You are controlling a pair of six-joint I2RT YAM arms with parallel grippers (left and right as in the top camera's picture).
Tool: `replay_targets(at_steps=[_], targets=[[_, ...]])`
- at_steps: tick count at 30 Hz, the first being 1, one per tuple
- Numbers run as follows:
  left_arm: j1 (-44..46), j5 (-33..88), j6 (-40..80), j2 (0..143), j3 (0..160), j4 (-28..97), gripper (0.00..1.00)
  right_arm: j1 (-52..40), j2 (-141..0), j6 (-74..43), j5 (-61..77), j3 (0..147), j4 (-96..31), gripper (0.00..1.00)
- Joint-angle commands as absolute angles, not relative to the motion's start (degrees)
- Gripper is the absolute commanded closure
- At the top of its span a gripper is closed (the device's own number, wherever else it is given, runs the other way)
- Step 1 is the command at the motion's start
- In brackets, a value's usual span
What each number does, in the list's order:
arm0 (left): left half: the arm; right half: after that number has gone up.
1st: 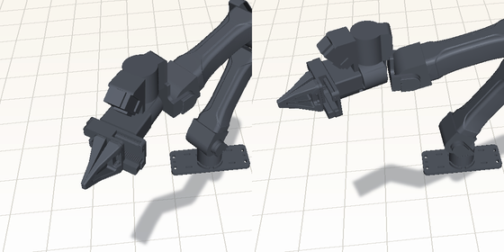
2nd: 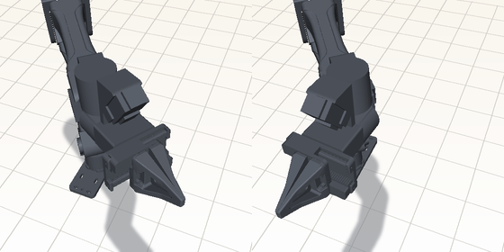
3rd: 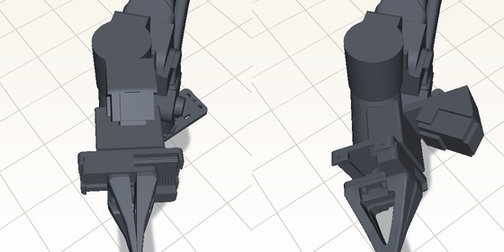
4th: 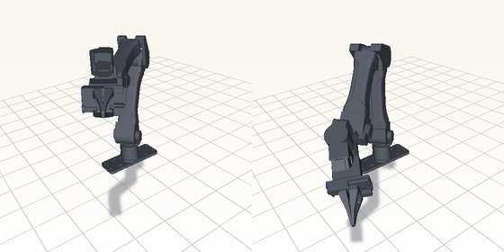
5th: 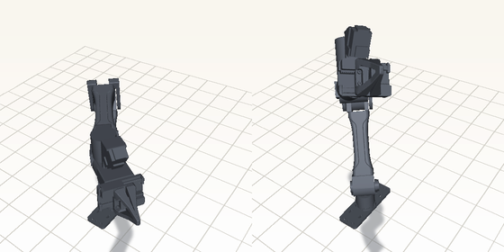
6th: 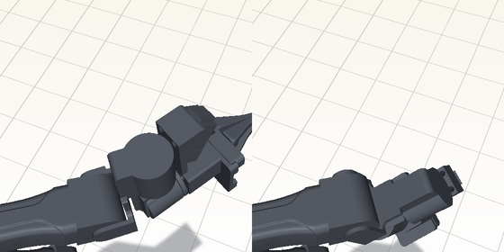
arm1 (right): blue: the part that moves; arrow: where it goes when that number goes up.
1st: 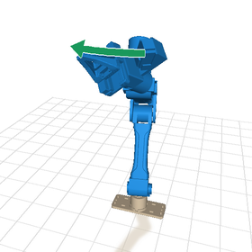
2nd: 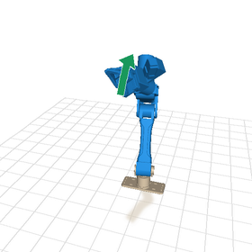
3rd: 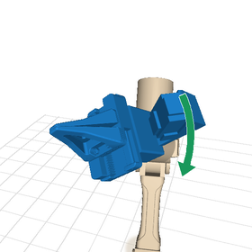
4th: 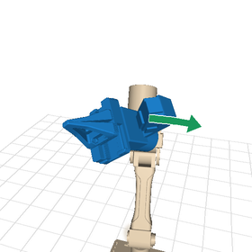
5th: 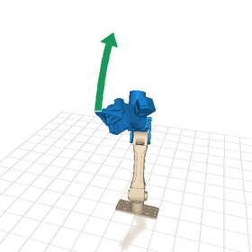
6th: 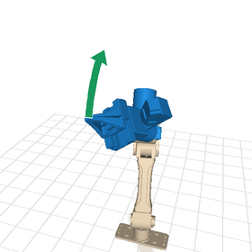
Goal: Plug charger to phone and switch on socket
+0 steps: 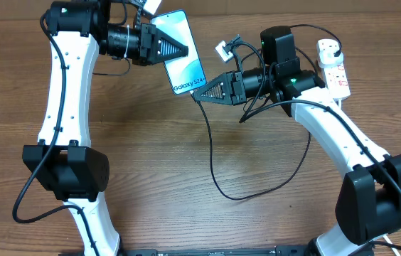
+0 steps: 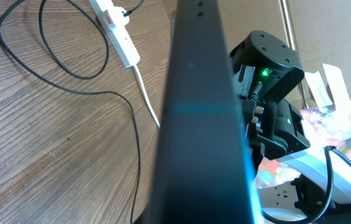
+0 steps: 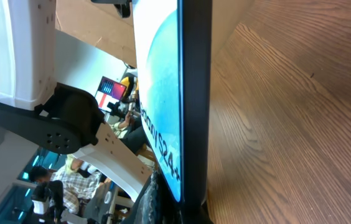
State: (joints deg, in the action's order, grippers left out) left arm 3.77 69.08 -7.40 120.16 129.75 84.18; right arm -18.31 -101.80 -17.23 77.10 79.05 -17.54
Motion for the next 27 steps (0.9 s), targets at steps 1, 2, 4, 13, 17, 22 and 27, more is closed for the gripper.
replay_targets(at_steps=[1, 2, 4, 13, 17, 22, 27], targets=[[8.4, 69.87, -6.15, 120.64, 129.47, 86.52, 0.96, -17.67, -101.71, -18.31, 72.49, 80.77, -14.59, 0.96], [8.38, 69.89, -6.15, 120.64, 129.47, 86.52, 0.96, -17.65, -101.71, -18.33, 72.49, 80.77, -14.61, 0.96], [8.47, 69.89, -6.13, 120.64, 129.47, 86.5, 0.96, -17.67, -101.71, -19.99, 71.29, 80.77, -14.61, 0.96], [9.76, 69.67, -5.48, 120.64, 129.47, 85.91, 0.96, -17.67, -101.71, -24.95, 66.89, 80.77, -14.2, 0.96], [9.78, 67.48, -1.48, 120.64, 129.47, 83.85, 0.95, -17.67, -101.71, -26.7, 66.83, 80.77, -13.26, 0.96], [9.87, 67.55, 0.54, 120.64, 129.47, 82.19, 0.96, -17.67, -101.71, -28.77, 64.9, 80.77, -12.93, 0.96], [9.89, 67.18, 1.3, 120.64, 129.47, 82.0, 0.96, -17.8, -101.71, -28.73, 64.93, 80.77, -12.95, 0.96]])
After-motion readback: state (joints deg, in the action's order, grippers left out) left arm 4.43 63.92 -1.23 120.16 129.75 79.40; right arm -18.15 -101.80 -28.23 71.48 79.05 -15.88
